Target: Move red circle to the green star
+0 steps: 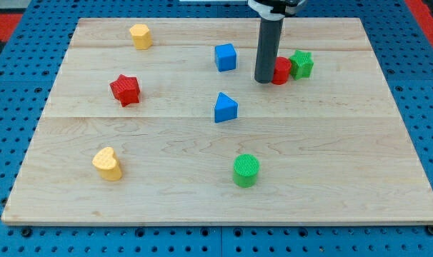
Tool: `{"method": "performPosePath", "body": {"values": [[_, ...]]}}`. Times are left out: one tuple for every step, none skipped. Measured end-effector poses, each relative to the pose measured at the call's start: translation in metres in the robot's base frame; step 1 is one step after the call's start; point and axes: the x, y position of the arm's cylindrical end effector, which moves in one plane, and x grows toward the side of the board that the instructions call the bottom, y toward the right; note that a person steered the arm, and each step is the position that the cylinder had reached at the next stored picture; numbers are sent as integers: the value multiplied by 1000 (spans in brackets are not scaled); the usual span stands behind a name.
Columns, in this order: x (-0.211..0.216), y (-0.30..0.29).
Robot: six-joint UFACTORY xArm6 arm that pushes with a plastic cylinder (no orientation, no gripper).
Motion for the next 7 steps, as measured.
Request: {"method": "performPosePath", "body": {"values": [[0, -52], [5, -115], [-1, -156], [-31, -218], [-23, -274], [21, -275], [38, -250]]}}
